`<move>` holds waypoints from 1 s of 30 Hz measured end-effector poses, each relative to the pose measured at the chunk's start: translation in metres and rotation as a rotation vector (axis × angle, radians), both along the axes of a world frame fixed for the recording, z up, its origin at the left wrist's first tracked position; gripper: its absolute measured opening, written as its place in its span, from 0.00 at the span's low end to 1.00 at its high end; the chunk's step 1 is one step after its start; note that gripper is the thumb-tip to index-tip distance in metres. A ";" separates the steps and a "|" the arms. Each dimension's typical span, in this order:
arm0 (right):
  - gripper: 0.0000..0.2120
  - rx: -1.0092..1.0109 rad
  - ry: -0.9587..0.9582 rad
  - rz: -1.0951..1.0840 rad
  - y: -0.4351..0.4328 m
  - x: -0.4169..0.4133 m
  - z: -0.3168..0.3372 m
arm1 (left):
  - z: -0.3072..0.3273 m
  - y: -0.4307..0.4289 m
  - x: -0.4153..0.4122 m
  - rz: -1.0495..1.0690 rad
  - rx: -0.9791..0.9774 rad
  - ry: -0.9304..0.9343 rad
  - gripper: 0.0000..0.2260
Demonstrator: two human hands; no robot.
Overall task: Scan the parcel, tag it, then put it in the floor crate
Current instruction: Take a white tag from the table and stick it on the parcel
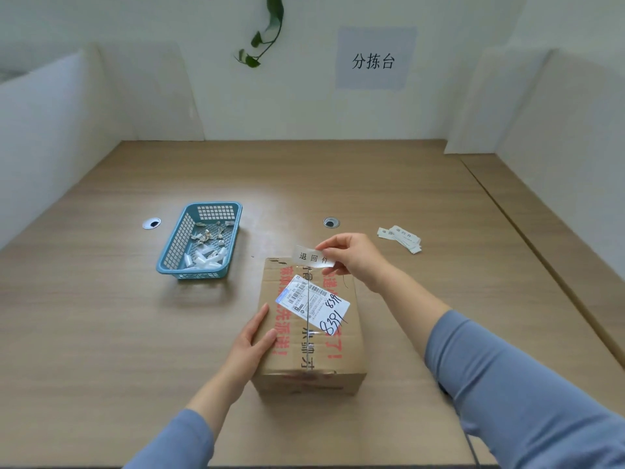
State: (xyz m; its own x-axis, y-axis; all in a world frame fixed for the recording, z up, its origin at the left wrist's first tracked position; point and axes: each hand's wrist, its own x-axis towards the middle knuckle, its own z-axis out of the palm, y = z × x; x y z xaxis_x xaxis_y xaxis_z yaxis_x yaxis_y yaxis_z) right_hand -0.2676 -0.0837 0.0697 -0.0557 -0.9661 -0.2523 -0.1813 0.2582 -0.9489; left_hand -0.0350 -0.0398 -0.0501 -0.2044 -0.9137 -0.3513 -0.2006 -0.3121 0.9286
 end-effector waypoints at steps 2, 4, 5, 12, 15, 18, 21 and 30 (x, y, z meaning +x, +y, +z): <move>0.06 -0.001 0.029 0.013 0.002 -0.002 0.004 | 0.003 -0.002 0.002 0.014 0.038 0.020 0.22; 0.06 -0.002 0.058 0.023 0.004 -0.003 0.007 | 0.013 -0.006 0.000 0.090 0.026 0.022 0.17; 0.06 -0.003 0.068 0.026 0.005 -0.003 0.008 | 0.021 -0.008 -0.001 0.142 -0.012 0.025 0.14; 0.05 -0.025 0.111 0.073 0.012 0.005 0.015 | 0.089 -0.032 -0.023 0.120 -0.209 0.127 0.06; 0.05 -0.034 0.124 0.089 0.012 0.009 0.018 | 0.105 -0.036 -0.034 0.073 -0.094 0.196 0.04; 0.06 -0.041 0.127 0.093 0.013 0.010 0.021 | 0.110 -0.040 -0.038 0.073 -0.056 0.210 0.02; 0.05 -0.050 0.134 0.097 0.015 0.009 0.022 | 0.110 -0.041 -0.039 0.056 -0.065 0.161 0.02; 0.09 -0.016 -0.093 -0.097 0.019 -0.001 0.015 | 0.113 -0.048 -0.038 0.063 -0.016 0.155 0.04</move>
State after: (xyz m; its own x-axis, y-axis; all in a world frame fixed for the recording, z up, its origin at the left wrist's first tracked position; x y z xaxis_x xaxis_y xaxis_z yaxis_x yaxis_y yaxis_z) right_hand -0.2682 -0.0647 0.0849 -0.1259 -0.9612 -0.2454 -0.0671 0.2550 -0.9646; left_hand -0.0731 -0.0879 0.0633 -0.1977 -0.9316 -0.3048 -0.0348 -0.3041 0.9520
